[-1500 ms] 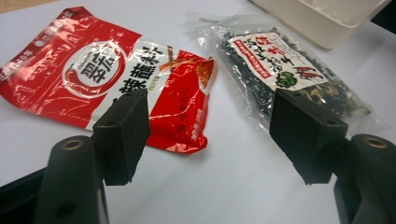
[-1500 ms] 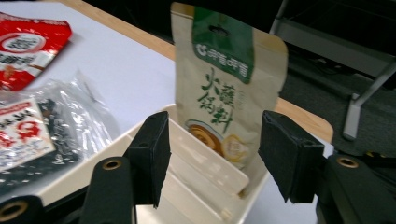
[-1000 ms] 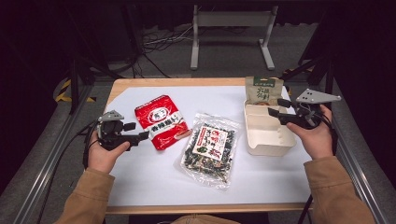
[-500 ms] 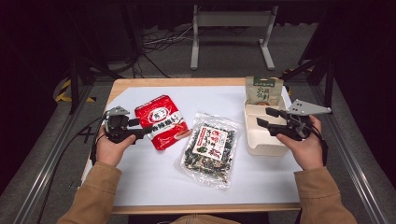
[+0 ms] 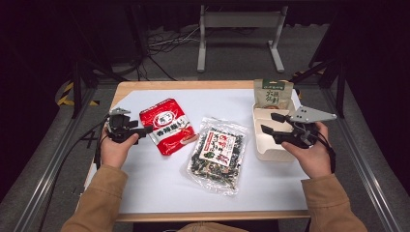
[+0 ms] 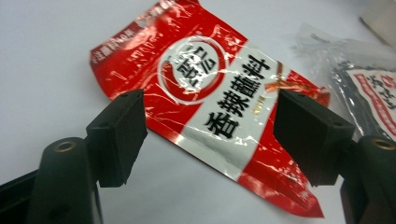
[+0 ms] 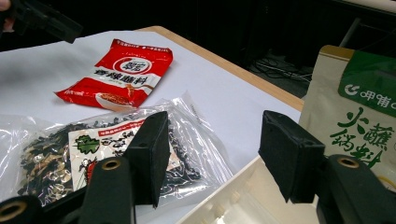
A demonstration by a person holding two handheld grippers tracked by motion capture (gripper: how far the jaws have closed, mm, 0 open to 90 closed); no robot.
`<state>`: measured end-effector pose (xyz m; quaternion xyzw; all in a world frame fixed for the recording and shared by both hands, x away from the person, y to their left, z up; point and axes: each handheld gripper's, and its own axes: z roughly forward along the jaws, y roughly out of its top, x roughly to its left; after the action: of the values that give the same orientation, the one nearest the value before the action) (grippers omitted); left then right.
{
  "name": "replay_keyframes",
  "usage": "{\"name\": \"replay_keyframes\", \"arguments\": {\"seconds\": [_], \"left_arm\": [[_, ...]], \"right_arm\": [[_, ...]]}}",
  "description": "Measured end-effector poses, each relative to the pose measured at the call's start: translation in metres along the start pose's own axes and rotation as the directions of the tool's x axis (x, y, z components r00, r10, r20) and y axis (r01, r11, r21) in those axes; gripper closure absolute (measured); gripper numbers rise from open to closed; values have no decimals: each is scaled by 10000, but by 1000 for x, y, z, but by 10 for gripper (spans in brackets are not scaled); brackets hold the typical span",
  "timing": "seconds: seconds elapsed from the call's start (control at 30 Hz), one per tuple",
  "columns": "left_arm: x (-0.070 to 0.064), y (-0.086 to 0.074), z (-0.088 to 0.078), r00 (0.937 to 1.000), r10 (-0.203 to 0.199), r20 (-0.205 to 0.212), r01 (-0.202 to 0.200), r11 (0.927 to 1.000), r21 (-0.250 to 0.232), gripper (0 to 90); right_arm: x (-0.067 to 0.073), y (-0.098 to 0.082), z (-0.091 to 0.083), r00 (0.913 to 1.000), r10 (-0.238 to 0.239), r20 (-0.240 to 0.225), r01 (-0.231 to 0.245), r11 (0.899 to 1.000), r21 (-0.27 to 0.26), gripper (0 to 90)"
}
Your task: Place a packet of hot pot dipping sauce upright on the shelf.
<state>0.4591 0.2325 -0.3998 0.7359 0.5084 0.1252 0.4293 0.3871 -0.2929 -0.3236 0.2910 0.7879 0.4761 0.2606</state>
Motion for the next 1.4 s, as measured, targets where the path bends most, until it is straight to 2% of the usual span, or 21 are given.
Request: {"name": "replay_keyframes", "arguments": {"seconds": [0.17,0.27,0.33,0.4,0.47,0.53,0.6,0.63,0.7,0.77,0.83,0.9,0.97,1.0,1.03,1.07,1.23,1.4], "left_arm": [[15,3,3,9979,-648,-21,645,9955,-698,267],[20,4,2,9965,-830,-129,815,9926,-905,296],[20,11,2,9982,-539,-247,535,9985,-148,286],[19,15,-1,9985,-475,-269,468,9986,-256,274],[17,22,-6,9989,-243,-404,236,9996,-169,271],[17,26,-8,9985,-230,-496,206,9986,-494,265],[19,30,-6,9985,-186,-524,175,9996,-207,242],[20,32,-4,9975,-133,-691,119,9997,-201,238],[23,35,-1,9970,-134,-765,121,9998,-169,235],[28,36,1,9971,-265,-711,238,9990,-381,228],[33,35,6,9958,-292,-865,246,9982,-540,226],[39,34,11,9954,-493,-823,441,9970,-629,224],[48,31,18,9933,-815,-820,767,9953,-593,220],[48,31,18,9933,-815,-820,767,9953,-593,219],[54,29,24,9902,-1015,-958,971,9940,-499,220],[54,29,24,9902,-1015,-958,971,9940,-499,221],[61,24,40,9846,-1487,-922,1461,9887,-345,221],[63,22,50,9845,-1530,-860,1515,9882,-236,221]], "right_arm": [[3,-1,-3,10000,-52,16,52,10000,-30,422],[4,-2,-5,10000,-64,47,64,10000,-12,421],[4,-3,-7,9999,-80,72,79,10000,25,421],[5,-4,-8,9999,-89,93,89,10000,28,420],[5,-4,-9,9999,-93,114,93,9999,43,419],[5,-4,-10,9999,-99,123,99,9999,28,418],[5,-4,-10,9999,-115,127,115,9999,2,415],[5,-4,-10,9998,-117,128,117,9999,-9,414],[5,-3,-10,9998,-143,113,143,9999,-61,412],[5,-2,-9,9998,-172,76,173,9998,-83,411],[5,-2,-8,9998,-197,35,198,9998,-97,408],[5,-2,-6,9998,-202,9,202,9997,-99,406],[5,-2,-6,9998,-190,4,190,9998,-77,405],[5,-2,-6,9998,-190,4,190,9998,-77,405],[5,-3,-6,9998,-179,0,179,9998,-75,403],[5,-3,-6,9998,-182,4,182,9998,-85,403],[6,-4,-8,9999,-142,45,142,9999,-89,400],[7,-6,-10,9999,-101,85,102,9999,-44,397]]}}
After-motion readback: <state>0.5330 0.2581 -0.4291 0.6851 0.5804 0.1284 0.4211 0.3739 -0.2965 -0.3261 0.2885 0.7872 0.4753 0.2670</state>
